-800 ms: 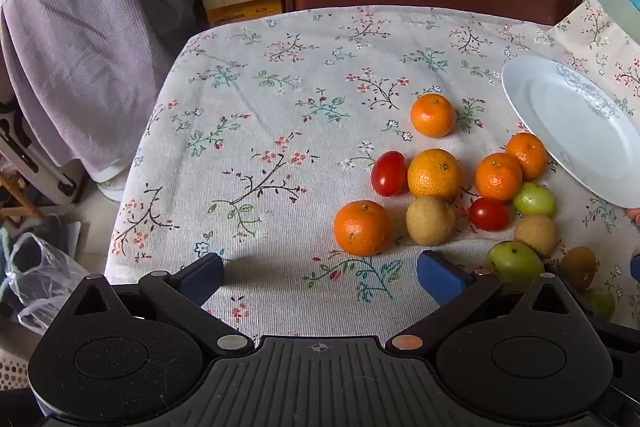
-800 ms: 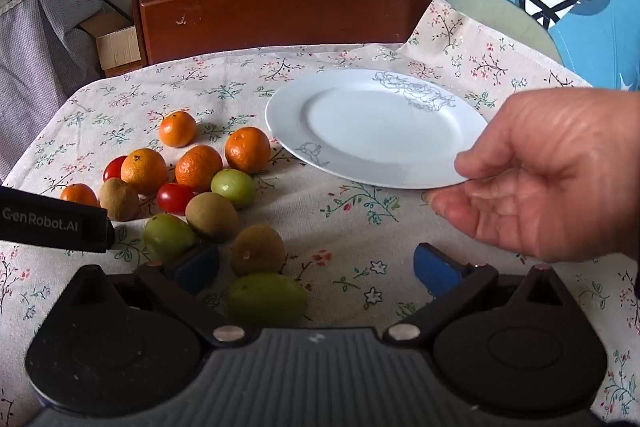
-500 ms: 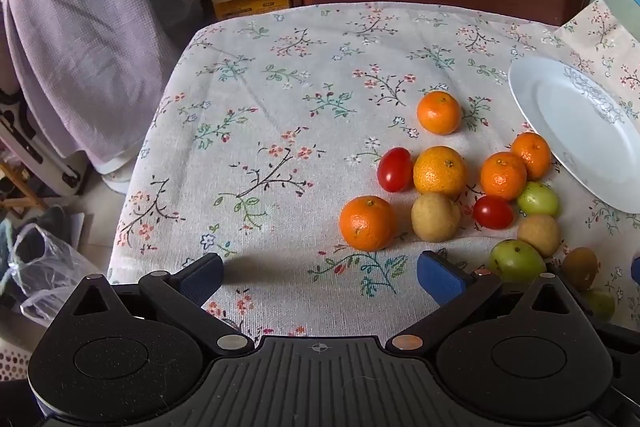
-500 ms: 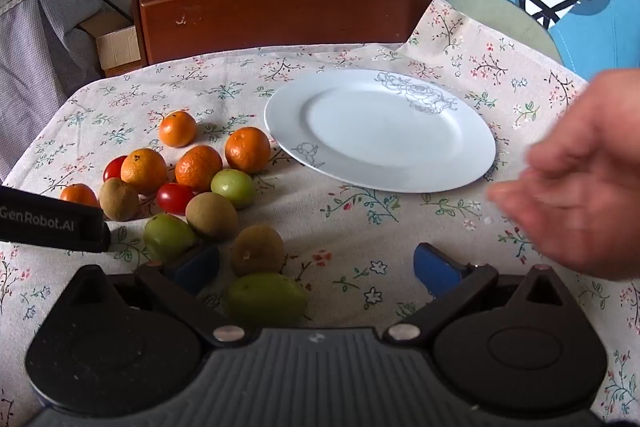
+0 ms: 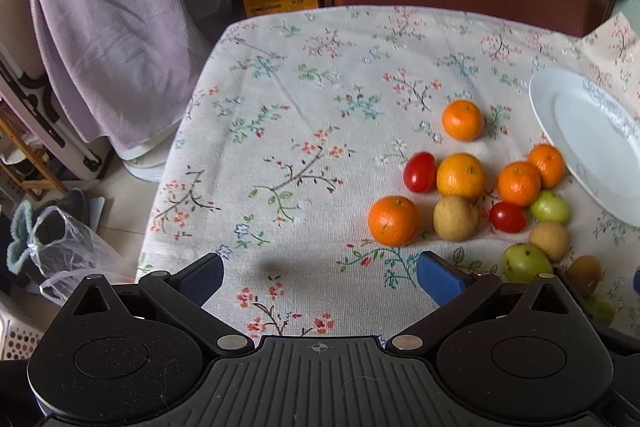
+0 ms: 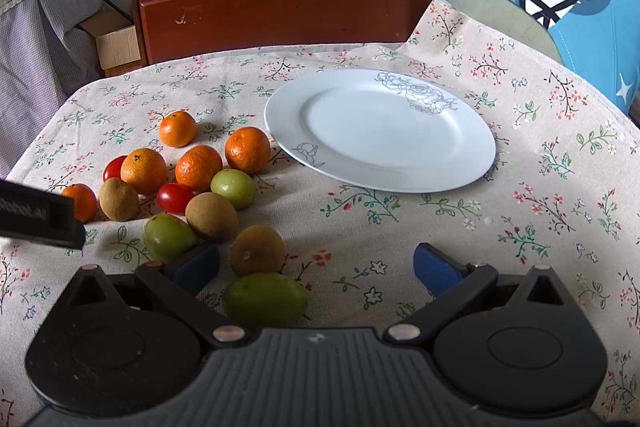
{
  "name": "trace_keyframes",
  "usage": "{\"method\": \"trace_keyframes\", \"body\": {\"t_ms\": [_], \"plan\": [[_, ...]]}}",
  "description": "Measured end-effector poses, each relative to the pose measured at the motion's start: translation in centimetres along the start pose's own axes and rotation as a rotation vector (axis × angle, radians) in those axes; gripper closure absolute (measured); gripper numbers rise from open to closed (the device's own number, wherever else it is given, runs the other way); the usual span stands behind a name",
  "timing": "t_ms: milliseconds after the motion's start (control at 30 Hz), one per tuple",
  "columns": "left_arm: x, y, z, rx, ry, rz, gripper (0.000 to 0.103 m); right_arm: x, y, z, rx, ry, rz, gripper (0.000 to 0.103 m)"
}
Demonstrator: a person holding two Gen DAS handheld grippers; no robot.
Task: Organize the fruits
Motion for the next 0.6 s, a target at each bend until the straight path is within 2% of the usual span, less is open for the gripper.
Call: {"method": "trace_keyframes", "body": {"t_ms": [267,600], "plan": [[-0.2,-0.3,-2.6,0.018,-0.045,0.035,0.000,-0.1,0.0,0.1,0.002,0.000,0.003,0.001],[0.5,-0.1,-4.6,0.013,-0.054,0.059,0.000,0.0,-0.1,-0.1,-0.012,0.023,-0.014,0.001]]}}
Point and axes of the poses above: each gripper's, at about its wrist camera, not at the fingertips, and z roughly the way its jaws point, y to its left, x to its underside, the point moved 9 cm from there along z, roughly the way its jaws point, and after that the axes turned 6 degrees about z, right-handed, at the moved point
